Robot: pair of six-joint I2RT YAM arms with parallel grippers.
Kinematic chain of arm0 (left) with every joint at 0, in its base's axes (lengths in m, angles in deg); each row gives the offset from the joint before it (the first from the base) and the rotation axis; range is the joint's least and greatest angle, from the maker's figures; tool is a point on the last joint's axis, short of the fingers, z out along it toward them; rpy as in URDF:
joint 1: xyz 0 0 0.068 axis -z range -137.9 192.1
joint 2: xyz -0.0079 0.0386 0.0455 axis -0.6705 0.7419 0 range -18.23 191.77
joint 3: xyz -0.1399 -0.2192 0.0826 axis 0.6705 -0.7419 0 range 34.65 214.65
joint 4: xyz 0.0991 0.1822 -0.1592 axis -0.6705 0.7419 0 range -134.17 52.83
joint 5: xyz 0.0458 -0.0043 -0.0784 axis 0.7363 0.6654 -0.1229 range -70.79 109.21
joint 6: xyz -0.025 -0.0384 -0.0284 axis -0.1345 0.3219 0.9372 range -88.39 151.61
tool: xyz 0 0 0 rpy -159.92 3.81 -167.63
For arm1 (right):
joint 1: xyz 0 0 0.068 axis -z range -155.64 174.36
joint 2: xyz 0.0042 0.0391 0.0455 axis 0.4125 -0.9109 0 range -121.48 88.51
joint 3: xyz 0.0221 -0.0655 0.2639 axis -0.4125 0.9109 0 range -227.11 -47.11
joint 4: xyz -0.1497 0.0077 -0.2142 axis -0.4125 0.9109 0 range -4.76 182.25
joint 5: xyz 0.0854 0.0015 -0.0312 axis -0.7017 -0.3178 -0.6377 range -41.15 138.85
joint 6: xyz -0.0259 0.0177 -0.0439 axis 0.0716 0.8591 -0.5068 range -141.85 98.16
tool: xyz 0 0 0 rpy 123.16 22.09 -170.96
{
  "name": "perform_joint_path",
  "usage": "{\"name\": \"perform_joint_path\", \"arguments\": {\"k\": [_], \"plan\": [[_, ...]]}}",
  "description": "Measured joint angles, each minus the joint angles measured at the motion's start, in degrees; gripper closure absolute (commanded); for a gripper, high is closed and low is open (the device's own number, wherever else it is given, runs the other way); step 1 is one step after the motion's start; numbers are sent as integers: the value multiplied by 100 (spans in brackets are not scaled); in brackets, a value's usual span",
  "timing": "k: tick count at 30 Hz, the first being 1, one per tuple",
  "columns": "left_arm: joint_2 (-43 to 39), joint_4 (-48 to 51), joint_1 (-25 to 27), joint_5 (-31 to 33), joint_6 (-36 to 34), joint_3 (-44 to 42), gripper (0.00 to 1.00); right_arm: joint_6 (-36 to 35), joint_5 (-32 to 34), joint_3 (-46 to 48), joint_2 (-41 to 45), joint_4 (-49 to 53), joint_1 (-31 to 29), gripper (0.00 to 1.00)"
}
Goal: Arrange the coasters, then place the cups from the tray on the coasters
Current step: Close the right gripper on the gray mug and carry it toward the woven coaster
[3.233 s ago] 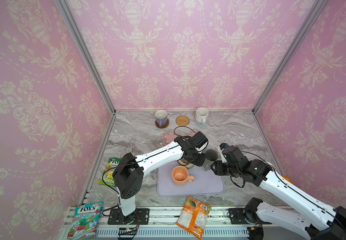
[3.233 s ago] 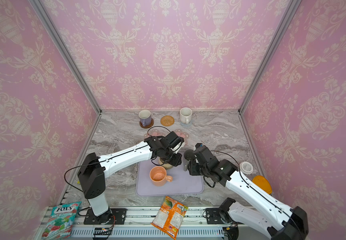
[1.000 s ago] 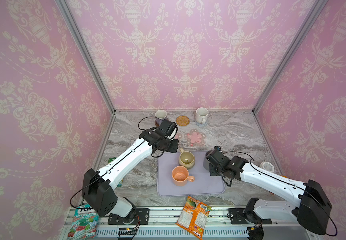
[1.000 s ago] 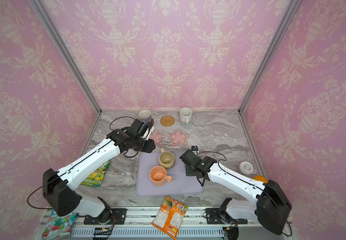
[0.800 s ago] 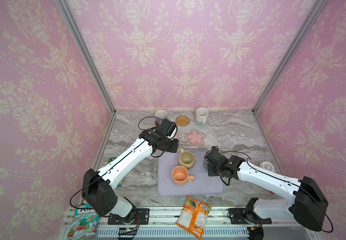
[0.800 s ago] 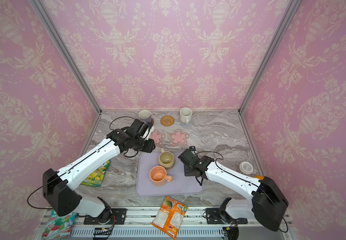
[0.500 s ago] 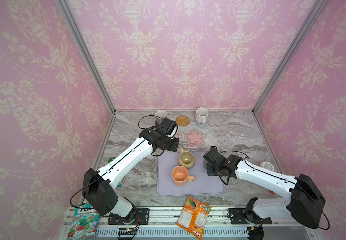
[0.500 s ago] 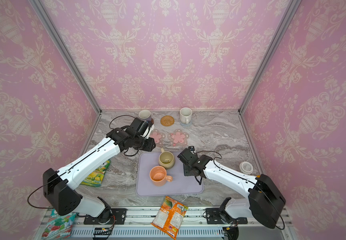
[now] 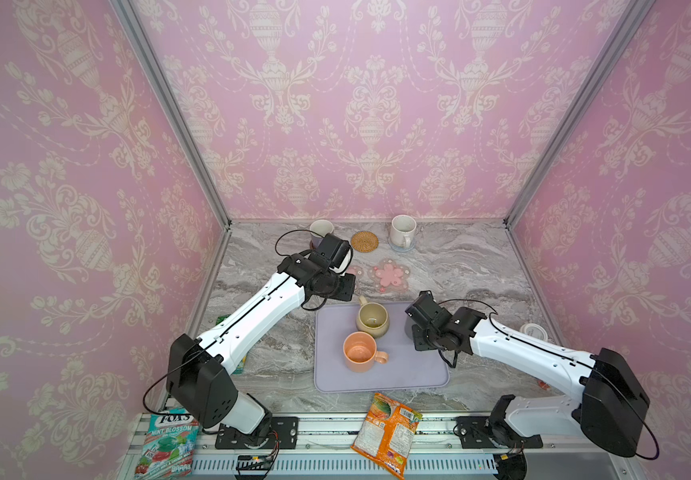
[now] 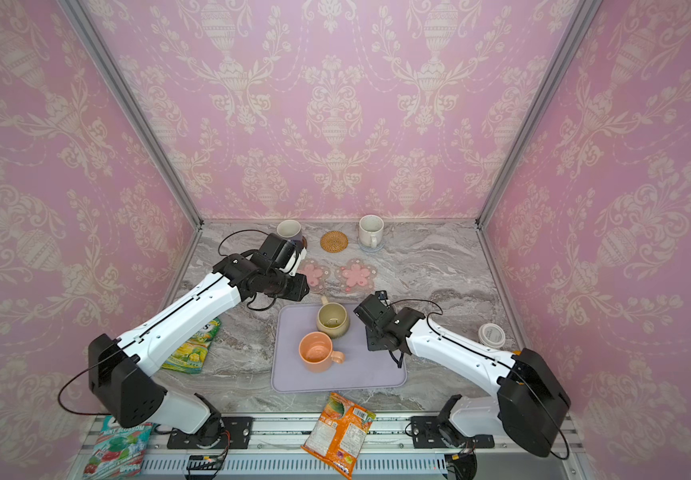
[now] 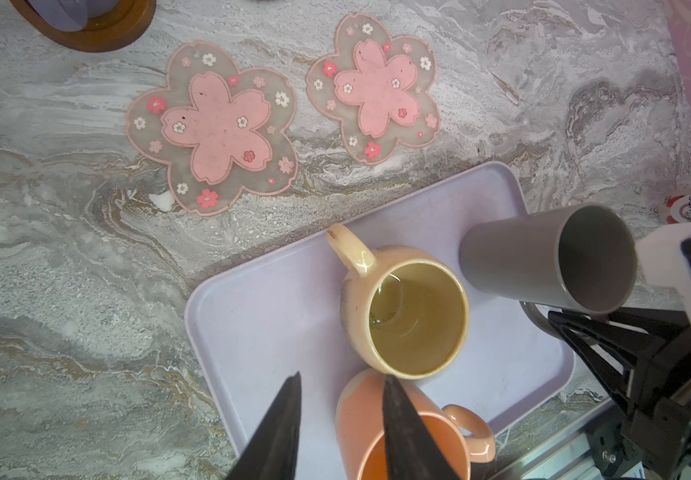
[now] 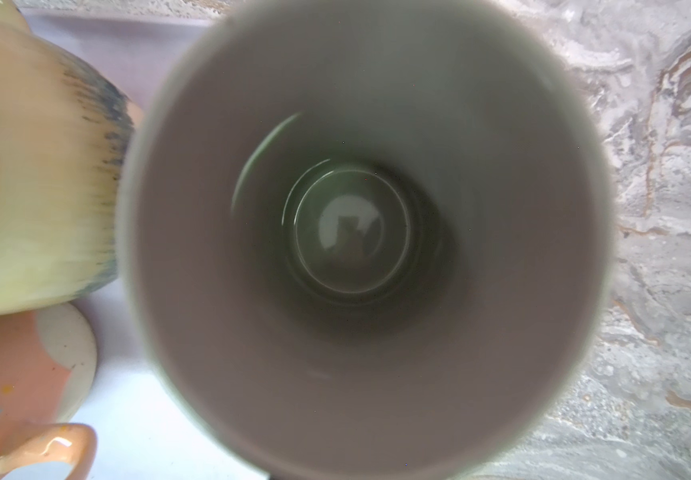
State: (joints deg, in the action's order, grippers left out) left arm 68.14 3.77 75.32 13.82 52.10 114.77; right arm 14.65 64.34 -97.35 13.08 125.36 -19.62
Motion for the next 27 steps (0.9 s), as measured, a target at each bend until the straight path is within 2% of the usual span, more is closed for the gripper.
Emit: {"name": "perform_joint_path", "arguments": {"k": [13, 27], "plan": [[221, -4, -356, -4, -52, 0, 64, -704, 76, -1137, -501, 81, 278, 100], [643, -28, -879, -96, -181, 111, 64, -1357, -247, -2839, -1952, 46, 809, 100]]}}
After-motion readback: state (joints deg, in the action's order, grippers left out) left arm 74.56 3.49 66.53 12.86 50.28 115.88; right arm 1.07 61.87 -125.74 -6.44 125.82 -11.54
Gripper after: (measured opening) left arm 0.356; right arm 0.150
